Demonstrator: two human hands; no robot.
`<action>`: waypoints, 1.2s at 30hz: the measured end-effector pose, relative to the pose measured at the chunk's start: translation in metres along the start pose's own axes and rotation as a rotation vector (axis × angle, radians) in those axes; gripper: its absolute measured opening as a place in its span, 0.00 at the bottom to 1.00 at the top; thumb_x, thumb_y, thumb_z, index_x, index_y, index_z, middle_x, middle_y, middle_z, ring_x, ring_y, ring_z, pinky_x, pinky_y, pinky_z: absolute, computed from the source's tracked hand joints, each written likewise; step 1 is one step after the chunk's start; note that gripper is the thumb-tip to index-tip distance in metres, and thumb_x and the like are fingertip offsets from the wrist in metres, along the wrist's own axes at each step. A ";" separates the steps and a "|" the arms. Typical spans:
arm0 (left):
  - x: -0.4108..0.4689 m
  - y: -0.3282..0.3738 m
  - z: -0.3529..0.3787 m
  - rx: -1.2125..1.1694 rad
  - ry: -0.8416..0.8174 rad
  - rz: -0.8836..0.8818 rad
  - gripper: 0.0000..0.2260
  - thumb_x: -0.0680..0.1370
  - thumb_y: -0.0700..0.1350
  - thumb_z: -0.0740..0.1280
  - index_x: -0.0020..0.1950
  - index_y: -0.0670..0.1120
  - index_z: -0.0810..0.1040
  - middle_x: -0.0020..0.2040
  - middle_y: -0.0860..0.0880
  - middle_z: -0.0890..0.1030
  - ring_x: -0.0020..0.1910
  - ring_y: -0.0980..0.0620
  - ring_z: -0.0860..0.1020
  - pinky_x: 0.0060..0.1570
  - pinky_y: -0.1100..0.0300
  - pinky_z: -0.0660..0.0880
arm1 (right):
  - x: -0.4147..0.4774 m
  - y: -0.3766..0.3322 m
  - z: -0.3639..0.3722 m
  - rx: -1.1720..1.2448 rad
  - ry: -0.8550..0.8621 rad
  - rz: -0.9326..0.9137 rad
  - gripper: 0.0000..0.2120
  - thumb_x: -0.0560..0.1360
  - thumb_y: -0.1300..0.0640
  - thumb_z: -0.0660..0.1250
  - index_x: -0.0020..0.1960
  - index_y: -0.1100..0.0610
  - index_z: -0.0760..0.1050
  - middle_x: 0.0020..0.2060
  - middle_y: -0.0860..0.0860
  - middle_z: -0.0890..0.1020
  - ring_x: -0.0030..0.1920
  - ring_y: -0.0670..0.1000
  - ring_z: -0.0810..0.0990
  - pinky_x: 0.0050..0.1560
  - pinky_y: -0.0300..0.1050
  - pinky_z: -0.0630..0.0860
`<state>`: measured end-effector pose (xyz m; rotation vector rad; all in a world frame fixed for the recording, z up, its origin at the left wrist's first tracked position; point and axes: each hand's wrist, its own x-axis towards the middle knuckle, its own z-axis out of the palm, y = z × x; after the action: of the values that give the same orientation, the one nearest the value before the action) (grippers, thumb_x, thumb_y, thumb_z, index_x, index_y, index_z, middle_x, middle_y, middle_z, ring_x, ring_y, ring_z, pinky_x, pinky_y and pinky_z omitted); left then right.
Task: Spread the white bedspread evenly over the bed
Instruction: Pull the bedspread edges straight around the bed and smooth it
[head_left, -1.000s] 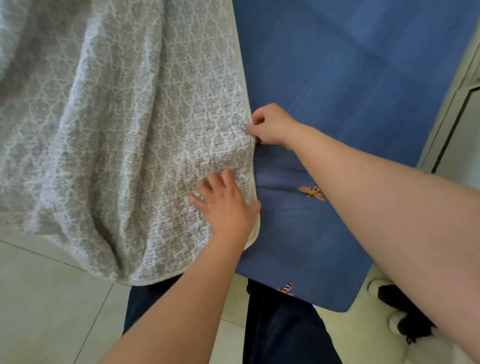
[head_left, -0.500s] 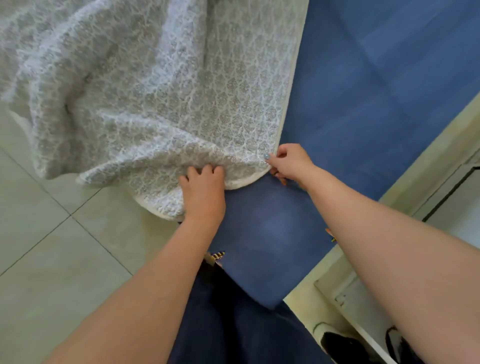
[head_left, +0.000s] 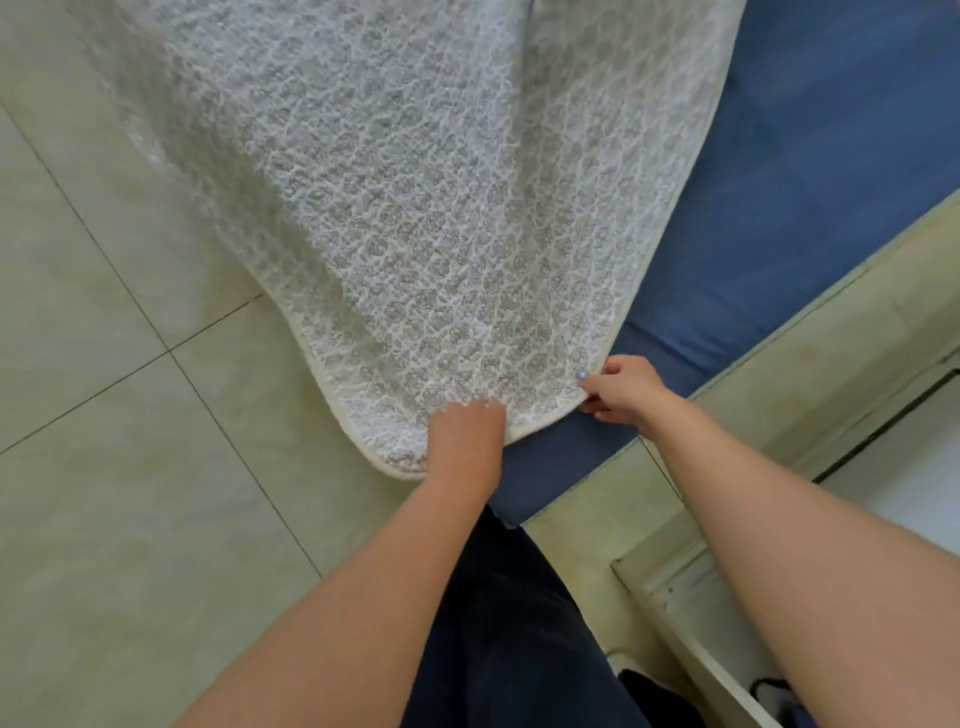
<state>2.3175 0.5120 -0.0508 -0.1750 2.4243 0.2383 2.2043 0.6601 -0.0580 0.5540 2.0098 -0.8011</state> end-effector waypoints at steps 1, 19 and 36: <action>-0.008 0.003 0.007 0.003 0.000 0.009 0.15 0.72 0.36 0.69 0.56 0.46 0.71 0.51 0.48 0.77 0.50 0.47 0.77 0.38 0.57 0.68 | -0.004 0.012 0.000 -0.005 0.006 0.005 0.11 0.77 0.57 0.67 0.37 0.57 0.69 0.35 0.54 0.78 0.33 0.50 0.78 0.34 0.43 0.75; -0.093 0.020 0.075 0.138 0.108 -0.024 0.05 0.76 0.45 0.63 0.45 0.47 0.78 0.40 0.49 0.78 0.35 0.49 0.73 0.32 0.58 0.67 | -0.081 0.122 0.023 0.105 -0.089 -0.207 0.10 0.77 0.54 0.68 0.42 0.58 0.71 0.40 0.54 0.76 0.39 0.49 0.76 0.35 0.41 0.70; -0.103 0.037 0.117 -0.058 -0.033 -0.189 0.06 0.77 0.42 0.62 0.53 0.45 0.74 0.53 0.47 0.75 0.46 0.46 0.76 0.37 0.55 0.70 | -0.080 0.162 0.038 0.134 -0.129 -0.229 0.07 0.78 0.56 0.66 0.42 0.56 0.77 0.42 0.52 0.82 0.40 0.50 0.77 0.36 0.39 0.70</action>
<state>2.4618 0.5802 -0.0660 -0.4202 2.3510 0.2246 2.3708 0.7386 -0.0577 0.3405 1.9312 -1.0884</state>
